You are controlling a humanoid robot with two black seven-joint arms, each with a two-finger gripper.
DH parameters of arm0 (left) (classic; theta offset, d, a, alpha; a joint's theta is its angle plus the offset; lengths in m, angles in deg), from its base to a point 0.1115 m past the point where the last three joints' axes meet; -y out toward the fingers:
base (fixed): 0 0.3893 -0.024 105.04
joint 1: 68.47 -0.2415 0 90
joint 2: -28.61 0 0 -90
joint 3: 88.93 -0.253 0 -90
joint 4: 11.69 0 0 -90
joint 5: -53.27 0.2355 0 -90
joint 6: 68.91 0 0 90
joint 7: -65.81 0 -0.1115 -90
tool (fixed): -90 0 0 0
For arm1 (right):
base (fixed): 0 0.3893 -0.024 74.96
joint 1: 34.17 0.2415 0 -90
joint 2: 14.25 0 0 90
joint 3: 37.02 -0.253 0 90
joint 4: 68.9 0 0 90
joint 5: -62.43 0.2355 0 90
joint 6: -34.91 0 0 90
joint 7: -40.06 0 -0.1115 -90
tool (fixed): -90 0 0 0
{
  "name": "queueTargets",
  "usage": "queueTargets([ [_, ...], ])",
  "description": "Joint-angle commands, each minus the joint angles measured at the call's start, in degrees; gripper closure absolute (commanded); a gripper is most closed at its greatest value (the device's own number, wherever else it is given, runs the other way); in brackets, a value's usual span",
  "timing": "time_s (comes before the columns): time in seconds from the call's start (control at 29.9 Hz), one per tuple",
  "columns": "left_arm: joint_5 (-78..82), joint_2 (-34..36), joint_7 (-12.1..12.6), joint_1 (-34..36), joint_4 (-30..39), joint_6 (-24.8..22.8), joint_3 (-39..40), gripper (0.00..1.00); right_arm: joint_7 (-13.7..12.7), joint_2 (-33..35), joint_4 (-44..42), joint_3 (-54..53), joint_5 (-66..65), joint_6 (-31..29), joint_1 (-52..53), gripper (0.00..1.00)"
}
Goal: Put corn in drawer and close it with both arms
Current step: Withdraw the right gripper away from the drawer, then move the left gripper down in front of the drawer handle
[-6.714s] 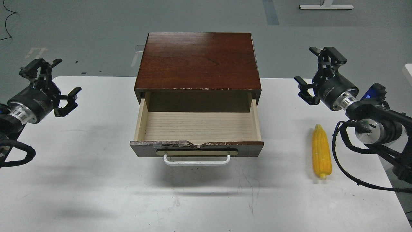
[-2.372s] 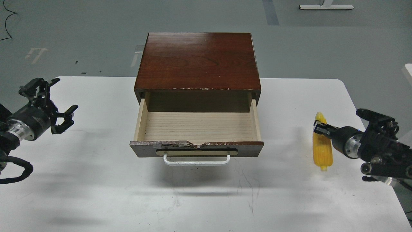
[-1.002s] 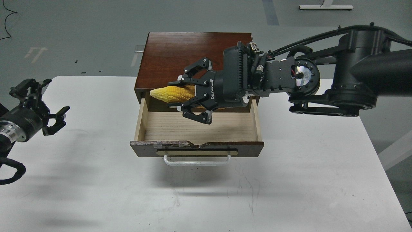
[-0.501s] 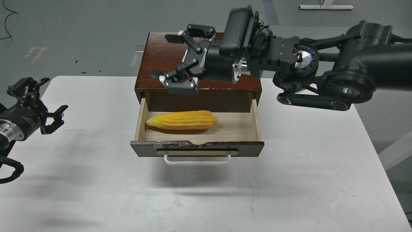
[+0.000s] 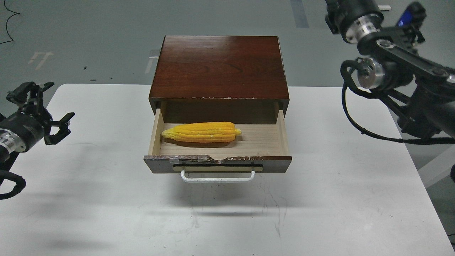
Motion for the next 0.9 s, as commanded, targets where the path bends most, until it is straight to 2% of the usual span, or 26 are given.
queueTargets([
  [0.0, 3.74, 0.75, -4.32, 0.8, 0.09, 0.59, -0.08, 0.01, -2.41, 2.53, -0.19, -4.01, 1.61, -3.07, -8.61, 0.0],
  [0.03, 7.5, 1.19, -6.69, 1.67, 0.35, 1.2, -0.17, 0.01, -2.5, 2.71, -0.11, -4.46, 2.49, -3.42, -10.9, 0.0],
  [0.1, 12.79, 2.07, -9.08, 2.64, 0.88, 2.52, -0.08, 0.01, -2.5, 3.41, 0.07, -4.55, 2.85, -3.6, -12.94, 0.0],
  [0.13, 19.17, 3.38, -11.7, 3.6, 1.57, 3.83, 0.01, 0.01, -2.5, 4.02, 0.16, -4.55, 2.85, -3.6, -14.43, 0.0],
  [0.17, 22.71, 4.26, -13.21, 4.14, 2.28, 4.19, 0.01, 0.01, -2.5, 4.2, 0.16, -4.55, 2.85, -3.6, -15.05, 0.0],
  [0.27, 39.68, 9.79, -13.45, 6.34, 9.3, 4.11, 0.01, 0.01, -2.41, 4.29, -0.2, -4.64, 2.85, -3.6, -16.46, 0.0],
  [0.3, 45.28, 12.41, -13.45, 6.34, 13.93, 4.02, -0.08, 0.01, -2.41, 4.55, -0.2, -4.64, 2.85, -3.6, -16.64, 0.0],
  [0.33, 45.34, 12.44, -13.45, 6.34, 13.97, 4.02, -0.08, 0.01, -2.41, 4.56, -0.2, -4.64, 2.85, -3.6, -16.64, 0.0],
  [0.4, 51.9, 17.25, -13.45, 6.34, 25.08, 3.67, -0.52, 0.02, -2.41, 4.82, -0.2, -4.64, 2.85, -3.6, -17.08, 0.0],
  [0.47, 52.98, 19.99, -13.45, 6.34, 32.14, 2.62, -1.05, 0.15, -2.41, 4.82, -0.2, -4.64, 2.85, -3.6, -17.43, 0.0],
  [0.5, 53.24, 21.13, -13.45, 6.34, 35.82, 1.66, -0.96, 0.55, -2.33, 4.82, -0.28, -4.64, 2.85, -3.6, -17.86, 0.0],
  [0.53, 53.77, 21.75, -13.45, 6.34, 37.51, 1.13, -0.96, 0.83, -2.24, 4.82, -0.28, -4.64, 2.85, -3.6, -18.13, 0.0],
  [0.57, 54.64, 21.93, -13.45, 6.51, 38.75, 0.6, -0.87, 1.0, -2.32, 4.82, -0.28, -4.64, 2.85, -3.6, -18.31, 0.0],
  [0.7, 63.6, 21.67, -13.45, 6.78, 44.11, -1.42, -0.6, 1.0, -2.24, 4.82, -0.46, -4.55, 2.76, -3.6, -20.06, 0.0],
  [0.77, 63.97, 21.58, -13.45, 6.78, 44.12, -5.27, -0.78, 1.0, -2.24, 4.82, -0.55, -4.38, 2.76, -3.77, -20.33, 0.0],
  [0.8, 64.14, 21.58, -13.45, 6.78, 44.12, -10.0, -0.7, 1.0, -2.24, 4.82, -0.9, -4.11, 2.67, -3.86, -20.68, 0.0],
  [0.87, 64.23, 21.58, -13.45, 6.69, 44.12, -10.0, -0.52, 1.0, -2.24, 4.82, -1.77, -4.02, 2.67, -3.95, -20.94, 0.0],
])
